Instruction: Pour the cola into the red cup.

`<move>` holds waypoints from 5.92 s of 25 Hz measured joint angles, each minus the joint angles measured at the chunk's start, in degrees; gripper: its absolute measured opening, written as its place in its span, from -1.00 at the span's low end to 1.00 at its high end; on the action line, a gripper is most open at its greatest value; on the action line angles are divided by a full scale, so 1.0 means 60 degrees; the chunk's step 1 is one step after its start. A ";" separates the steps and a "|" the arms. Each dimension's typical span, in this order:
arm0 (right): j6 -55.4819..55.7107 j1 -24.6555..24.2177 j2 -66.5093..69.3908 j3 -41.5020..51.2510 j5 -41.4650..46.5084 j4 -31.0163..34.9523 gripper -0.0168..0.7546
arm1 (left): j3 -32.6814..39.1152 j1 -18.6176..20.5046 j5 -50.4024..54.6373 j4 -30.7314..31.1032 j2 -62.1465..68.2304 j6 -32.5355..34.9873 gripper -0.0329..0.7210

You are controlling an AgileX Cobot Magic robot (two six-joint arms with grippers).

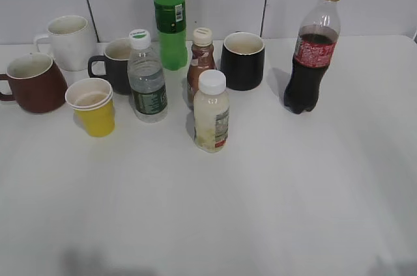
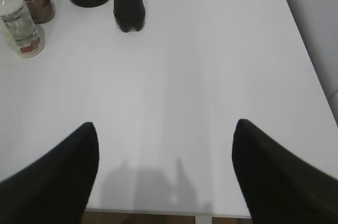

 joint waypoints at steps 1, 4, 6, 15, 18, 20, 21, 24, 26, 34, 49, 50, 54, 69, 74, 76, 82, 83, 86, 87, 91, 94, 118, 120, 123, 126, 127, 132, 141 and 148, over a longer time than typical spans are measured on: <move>0.0000 0.0000 0.0000 0.0000 0.0000 0.0000 0.57 | 0.0000 0.0000 0.0000 0.0000 0.0000 0.0000 -0.26; 0.0000 0.0000 0.0000 0.0000 0.0000 0.0000 0.57 | 0.0000 0.0000 0.0000 0.0000 0.0000 0.0000 -0.26; 0.0000 0.0000 0.0000 0.0000 0.0000 0.0000 0.57 | 0.0000 0.0000 0.0000 0.0000 0.0000 0.0000 -0.26; 0.0000 0.0000 0.0000 0.0000 0.0000 0.0000 0.57 | 0.0000 0.0000 0.0000 0.0000 0.0000 0.0000 -0.26; 0.0000 0.0000 0.0000 0.0000 0.0000 0.0000 0.57 | 0.0000 0.0000 0.0000 0.0000 0.0000 0.0000 -0.26; 0.0000 0.0000 0.0000 0.0000 0.0000 0.0000 0.57 | 0.0000 0.0000 0.0000 0.0000 0.0000 0.0000 -0.26; 0.0000 0.0000 0.0000 0.0000 0.0000 0.0000 0.57 | 0.0000 0.0000 0.0000 0.0000 0.0000 0.0000 -0.26; 0.0000 0.0000 0.0000 0.0000 0.0000 0.0000 0.57 | 0.0000 0.0000 0.0000 0.0000 0.0000 0.0000 -0.26; 0.0000 0.0000 0.0000 0.0000 0.0000 0.0000 0.57 | 0.0000 0.0000 0.0000 0.0000 0.0000 0.0000 -0.26; 0.0000 0.0000 0.0000 0.0000 0.0000 0.0000 0.57 | -0.0029 0.0000 -0.0069 -0.0170 0.0078 0.0000 -0.28; 0.0000 0.0000 0.0000 0.0000 0.0000 0.0000 0.57 | 0.3090 0.0846 -1.3916 -0.0021 0.7601 0.0000 -0.28; 0.0000 0.0000 0.0000 0.0000 0.0000 0.0000 0.57 | 0.3200 0.1106 -1.4814 -0.0084 0.8592 0.0000 -0.28; 0.0000 0.0000 0.0000 0.0000 0.0000 0.0000 0.57 | 0.3275 0.1948 -1.8306 -0.0032 1.2302 0.0000 -0.28; 0.0000 0.0000 0.0000 0.0000 0.0000 0.0000 0.57 | 0.0335 0.2222 -2.1587 0.0897 1.9453 0.0607 -0.08; 0.0000 0.0000 0.0000 0.0000 0.0000 0.0000 0.57 | -0.0405 0.2678 -2.1597 0.1073 2.0167 0.0607 -0.10; 0.0000 0.0000 0.0000 0.0000 0.0000 0.0000 0.57 | -0.0592 0.2834 -2.1597 0.1213 2.0390 0.0607 -0.10; 0.0000 0.0000 0.0000 0.0000 0.0000 0.0000 0.57 | -0.1112 0.2888 -2.1610 0.1766 2.0788 0.0607 -0.11; 0.0000 0.0000 0.0000 0.0000 0.0000 0.0000 0.57 | -0.1204 0.2888 -2.1610 0.1788 2.0874 0.0607 -0.11; 0.0000 0.0000 0.0000 0.0000 0.0000 0.0000 0.57 | -0.1516 0.2888 -2.1610 0.1830 2.1111 0.0618 -0.13; 0.0000 0.0000 0.0000 0.0000 0.0000 0.0000 0.57 | -0.1647 0.2888 -2.1599 0.1830 2.1192 0.0618 -0.14; 0.0000 0.0000 0.0000 0.0000 0.0000 0.0000 0.57 | -0.2201 0.2888 -2.1474 0.2022 2.1437 0.0618 -0.14; 0.0000 0.0000 0.0000 0.0000 0.0000 0.0000 0.57 | -0.2595 0.2888 -2.1340 0.2263 2.1628 0.0626 -0.14; -0.0789 0.0064 0.8000 0.0582 -1.1958 0.1418 0.38 | -0.0720 0.2735 -2.0636 0.2517 1.7324 0.0787 -0.76; 0.0117 0.0108 0.9797 0.0605 -1.3513 0.0779 0.38 | -0.0613 0.2569 -2.0163 0.2563 1.6670 0.0787 -0.76; 0.1888 0.0108 1.1883 0.0605 -1.5609 -0.1131 0.38 | -0.0573 0.2212 -1.9418 0.2632 1.5787 0.0777 -0.76; 0.2611 0.0108 1.3836 0.0605 -1.6881 -0.2266 0.44 | -0.0573 0.1795 -1.8584 0.2675 1.5089 0.0437 -0.76; 0.2671 0.0108 1.4289 0.0605 -1.7115 -0.2431 0.50 | -0.0573 0.1671 -1.8208 0.2675 1.4860 0.0334 -0.76; 0.2746 0.0108 1.6429 0.0468 -1.8696 -0.2770 0.80 | -0.0564 0.0959 -1.6646 0.2869 1.4111 0.0202 -0.76; 0.2750 0.0108 1.8423 -0.1403 -1.9549 -0.3354 0.83 | -0.0564 0.0056 -1.6162 0.2966 1.3640 0.0064 -0.76; 0.3328 0.0108 1.9660 -0.3102 -1.9388 -0.4011 0.83 | -0.0564 -0.0529 -1.6029 0.2966 1.3485 0.0045 -0.76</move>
